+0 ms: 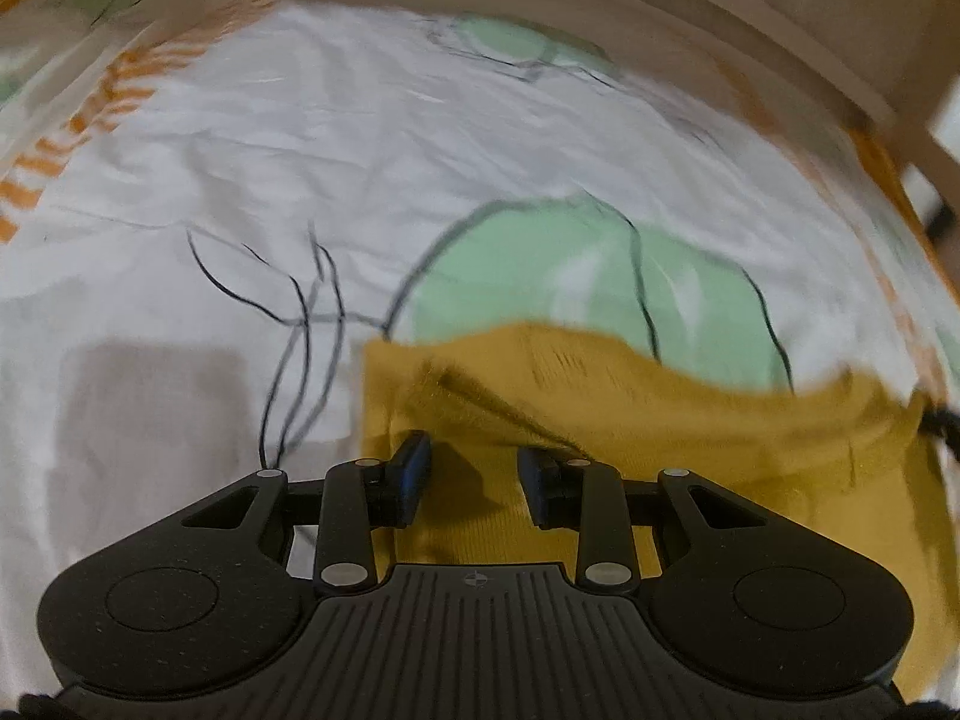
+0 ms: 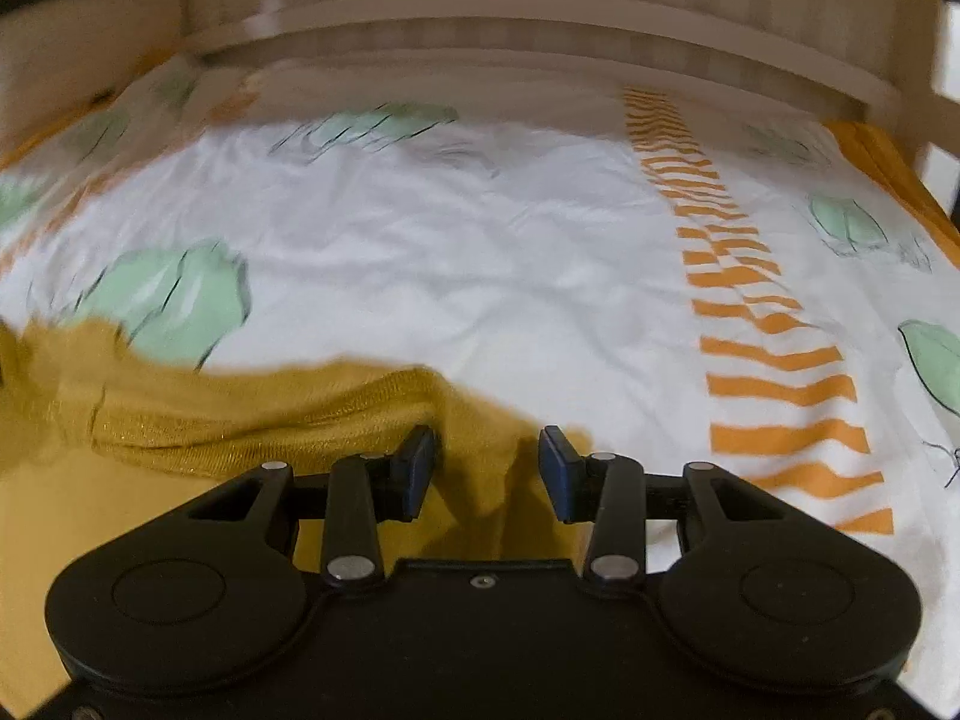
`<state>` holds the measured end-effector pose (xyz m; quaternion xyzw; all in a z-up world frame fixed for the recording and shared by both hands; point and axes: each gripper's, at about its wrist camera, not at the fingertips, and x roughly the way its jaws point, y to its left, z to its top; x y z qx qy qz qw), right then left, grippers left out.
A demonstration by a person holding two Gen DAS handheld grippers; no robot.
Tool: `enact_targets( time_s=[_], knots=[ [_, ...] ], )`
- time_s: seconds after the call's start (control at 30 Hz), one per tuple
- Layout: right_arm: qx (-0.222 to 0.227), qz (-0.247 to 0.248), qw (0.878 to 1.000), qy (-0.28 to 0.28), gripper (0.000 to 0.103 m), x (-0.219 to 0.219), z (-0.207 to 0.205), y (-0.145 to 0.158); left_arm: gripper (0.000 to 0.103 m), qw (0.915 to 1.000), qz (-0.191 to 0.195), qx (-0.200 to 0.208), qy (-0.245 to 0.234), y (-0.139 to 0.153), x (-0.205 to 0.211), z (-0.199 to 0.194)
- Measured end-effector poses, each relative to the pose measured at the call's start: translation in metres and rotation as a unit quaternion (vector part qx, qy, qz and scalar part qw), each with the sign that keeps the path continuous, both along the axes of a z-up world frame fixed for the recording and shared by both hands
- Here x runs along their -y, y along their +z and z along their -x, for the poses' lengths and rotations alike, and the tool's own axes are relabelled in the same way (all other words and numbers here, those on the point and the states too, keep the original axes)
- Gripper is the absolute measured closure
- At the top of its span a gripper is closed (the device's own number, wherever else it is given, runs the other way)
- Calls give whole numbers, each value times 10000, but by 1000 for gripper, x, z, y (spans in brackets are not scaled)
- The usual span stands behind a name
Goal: Fold small clothes
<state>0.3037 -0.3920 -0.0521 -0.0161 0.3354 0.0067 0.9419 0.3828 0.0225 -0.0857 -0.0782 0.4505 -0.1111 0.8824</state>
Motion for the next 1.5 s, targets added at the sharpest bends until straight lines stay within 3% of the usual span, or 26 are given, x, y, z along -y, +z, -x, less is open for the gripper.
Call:
enact_targets(
  time_s=[0.2, 0.47, 0.7, 0.87, 0.97, 1.03, 1.07, 1.17, 1.27, 1.43, 1.5],
  knots=[
    [238, -813, 9955, -418, 53, 24, 11, 14, 71, 9969, 366, 204, 667, 21, -12, -12],
    [17, -1340, 9908, -193, 52, 24, 49, 2, 71, 9981, 414, 236, 393, 35, -13, 36],
    [-118, -1318, 9909, -248, 53, 21, 57, -12, 64, 9996, 263, 37, 75, 10, -7, 92],
    [-172, -1303, 9911, -219, 52, 16, 57, -15, 63, 9998, 73, 172, -36, -5, -1, 104],
    [-195, -1163, 9929, -131, 66, 9, 57, -15, 53, 9998, 43, 193, -55, -3, 4, 104],
    [-231, -972, 9949, -114, 83, 3, 55, -15, 48, 9997, -15, 219, -89, -1, 7, 105],
    [-260, -841, 9961, -82, 87, -1, 54, -14, 48, 9997, -52, 235, -83, 1, 8, 106],
    [-298, -598, 9978, -21, 91, -9, 56, -6, 47, 9993, -137, 354, -16, 8, 11, 109],
    [-166, -355, 9987, -333, 96, 0, 58, 3, 45, 9986, -211, 486, -40, 15, 13, 112],
    [-297, -501, 9974, -418, 95, 8, 54, -9, 43, 9987, -298, 403, -69, 14, 20, 111],
    [-172, -900, 9949, -417, 90, 12, 60, -7, 43, 9987, -369, 334, -119, 10, 22, 112]
  ],
)
